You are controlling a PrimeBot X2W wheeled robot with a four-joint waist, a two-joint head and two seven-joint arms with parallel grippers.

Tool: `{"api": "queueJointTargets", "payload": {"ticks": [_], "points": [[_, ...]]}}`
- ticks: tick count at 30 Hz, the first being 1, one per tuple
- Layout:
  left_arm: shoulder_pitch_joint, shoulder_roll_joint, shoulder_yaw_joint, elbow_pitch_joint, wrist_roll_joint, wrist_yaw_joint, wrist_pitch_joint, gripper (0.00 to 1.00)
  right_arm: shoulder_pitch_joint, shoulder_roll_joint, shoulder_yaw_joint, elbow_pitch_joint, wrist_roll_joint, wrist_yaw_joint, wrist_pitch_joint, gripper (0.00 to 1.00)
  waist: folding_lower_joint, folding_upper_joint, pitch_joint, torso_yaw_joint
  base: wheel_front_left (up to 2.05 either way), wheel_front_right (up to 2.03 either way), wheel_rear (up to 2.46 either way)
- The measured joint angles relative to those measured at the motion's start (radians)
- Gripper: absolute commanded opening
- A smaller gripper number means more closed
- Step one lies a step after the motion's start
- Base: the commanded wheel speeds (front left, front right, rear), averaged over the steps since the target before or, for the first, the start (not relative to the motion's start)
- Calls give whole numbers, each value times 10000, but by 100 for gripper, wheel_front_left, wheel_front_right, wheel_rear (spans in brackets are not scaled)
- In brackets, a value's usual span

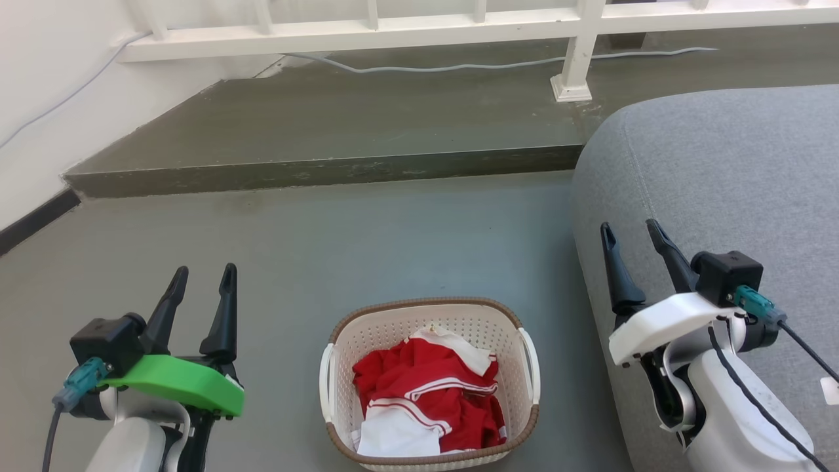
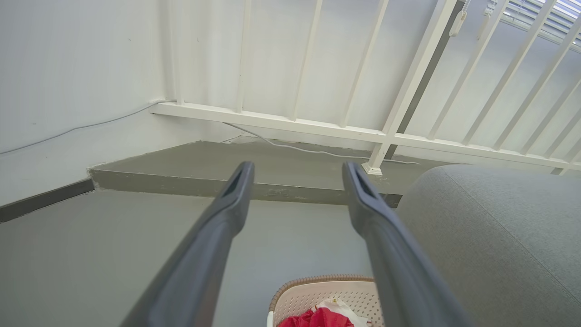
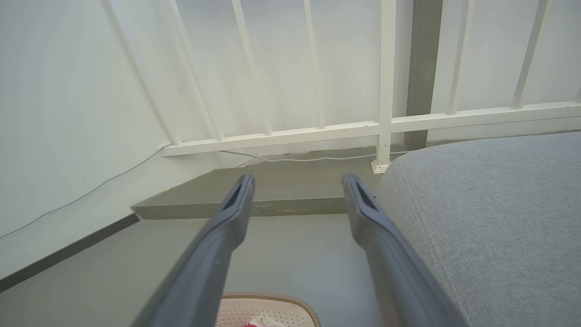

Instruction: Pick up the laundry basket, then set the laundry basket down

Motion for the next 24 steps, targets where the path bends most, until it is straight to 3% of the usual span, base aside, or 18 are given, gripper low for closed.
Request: {"api": "queueJointTargets", "payload": {"ticks": [24], "points": [[705, -604, 767, -715, 978, -194, 0, 100, 754, 318, -566, -537, -610, 38, 0, 100, 0, 0, 61, -35, 0, 0, 0]]}}
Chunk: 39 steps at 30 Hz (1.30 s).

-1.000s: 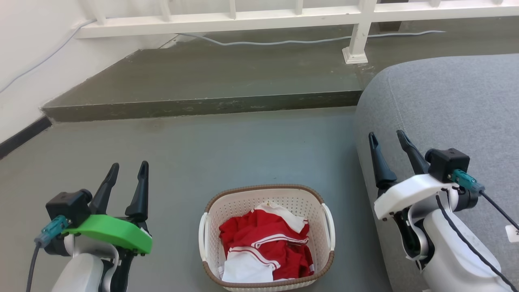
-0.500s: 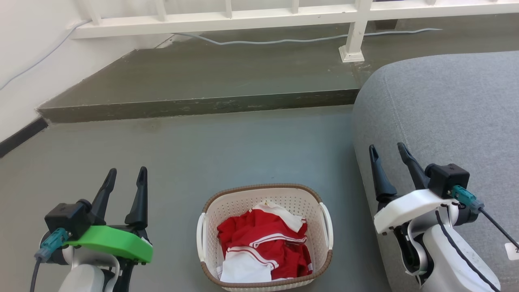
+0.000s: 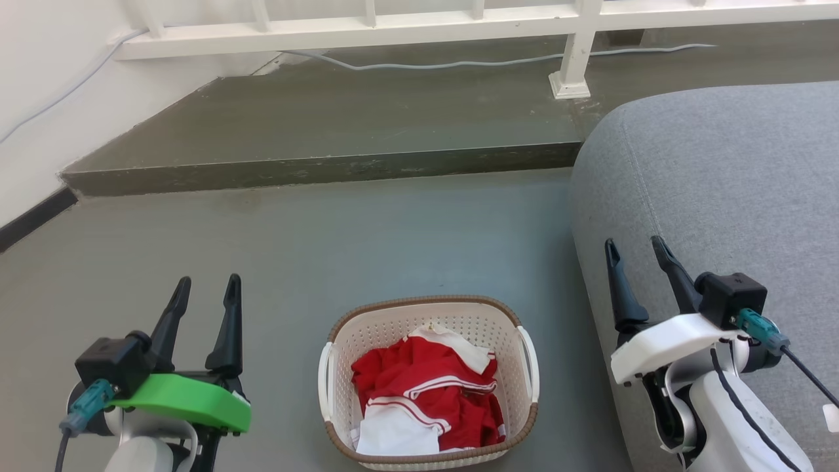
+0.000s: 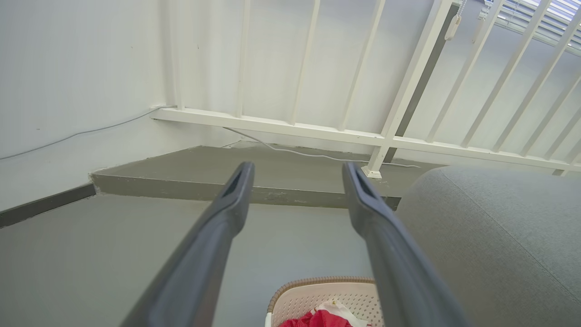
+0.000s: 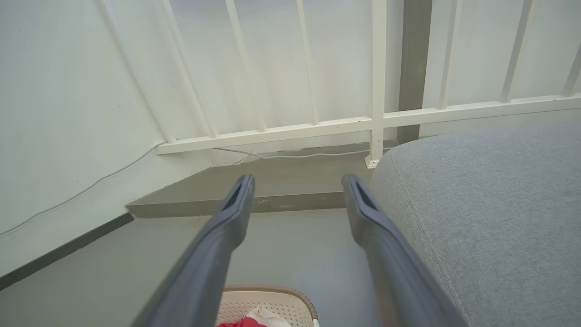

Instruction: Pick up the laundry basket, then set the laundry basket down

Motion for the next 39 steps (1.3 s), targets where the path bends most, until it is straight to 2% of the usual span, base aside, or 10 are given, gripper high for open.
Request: {"api": "queueJointTargets", "payload": {"ticks": [23, 24, 31, 39], "points": [[305, -301, 288, -13, 328, -130, 0, 100, 251, 276, -359, -19, -336, 286, 0, 100, 0, 0, -61, -12, 0, 0, 0], [305, -311, 291, -13, 336, -132, 0, 0, 251, 284, -368, -17, -339, 318, 0, 0, 0, 0, -70, -13, 0, 0, 0], [538, -525, 173, 527, 228, -130, 46, 0, 739, 403, -345, 466, -234, 347, 21, 0, 0, 0, -80, -12, 0, 0, 0], [538, -527, 265, 554, -591, -130, 245, 0, 741, 495, -585, 443, 589, 458, 240, 0, 0, 0, -106, 35, 0, 0, 0]]}}
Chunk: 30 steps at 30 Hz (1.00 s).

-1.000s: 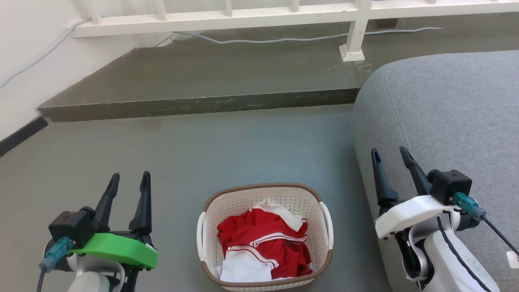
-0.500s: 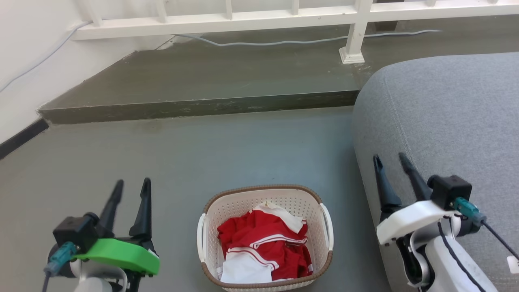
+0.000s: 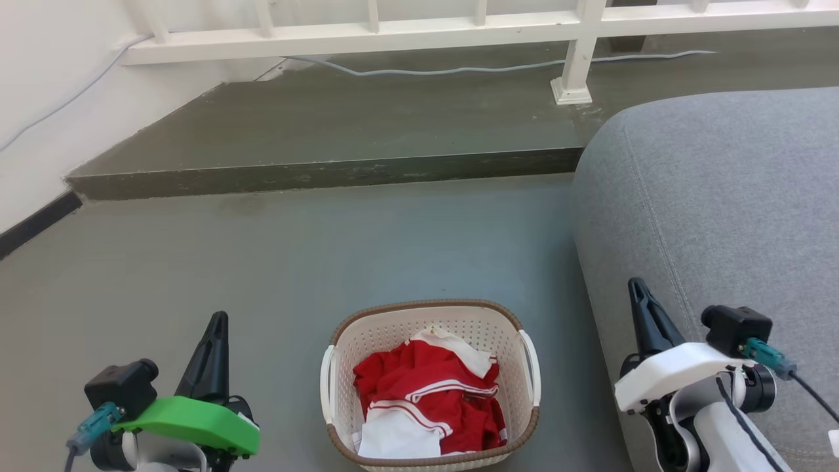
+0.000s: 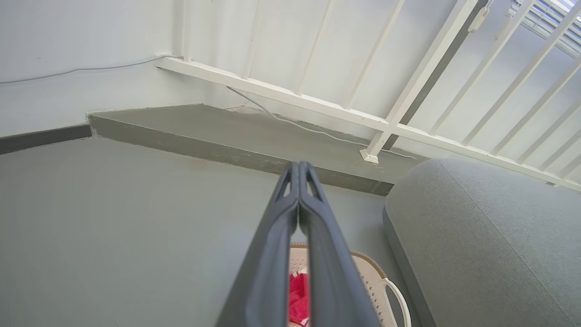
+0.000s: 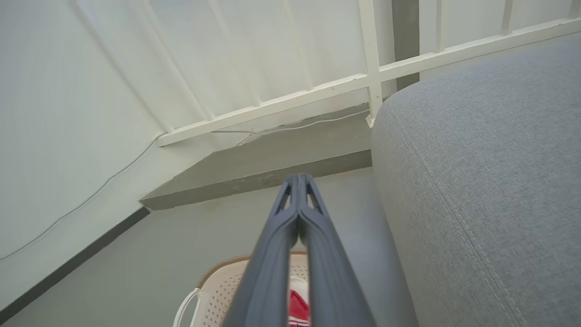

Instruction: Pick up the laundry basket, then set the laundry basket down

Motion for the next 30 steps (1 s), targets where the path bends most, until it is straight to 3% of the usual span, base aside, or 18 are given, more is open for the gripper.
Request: {"api": "queueJointTargets", "payload": {"ticks": [30], "points": [[-4, -109, 725, 84, -3580, 0, 1131, 0, -1, 148, -1254, -119, 4002, 535, 1103, 0, 0, 0, -81, 168, 0, 0, 0]]}}
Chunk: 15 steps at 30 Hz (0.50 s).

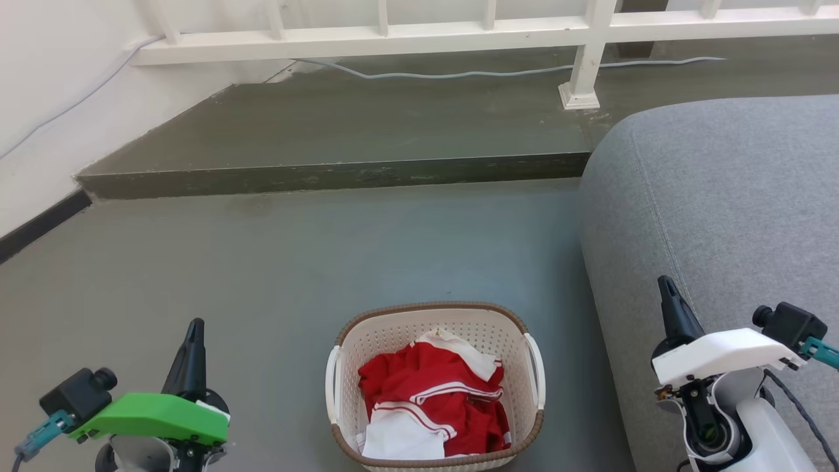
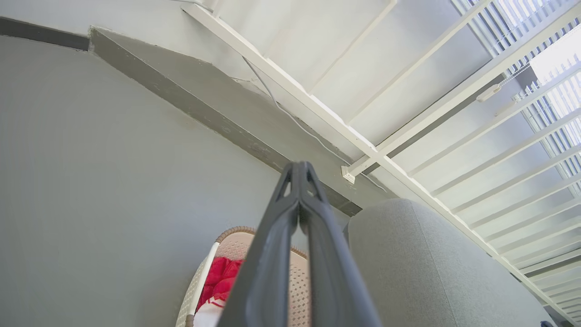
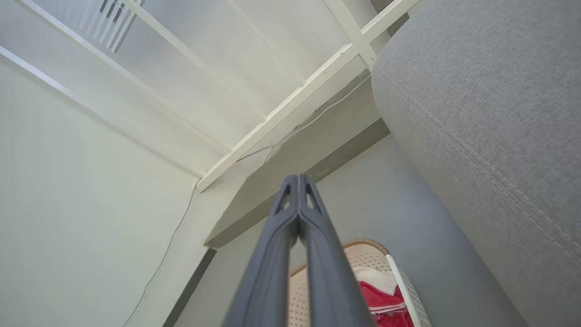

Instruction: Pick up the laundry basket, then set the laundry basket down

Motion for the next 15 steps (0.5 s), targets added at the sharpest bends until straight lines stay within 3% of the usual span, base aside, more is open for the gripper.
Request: {"api": "queueJointTargets", "payload": {"ticks": [15], "points": [[-12, -61, 368, 42, -1632, 0, 520, 0, -3, 121, -612, -38, 1827, 238, 556, 0, 0, 0, -40, 77, 0, 0, 0]]}}
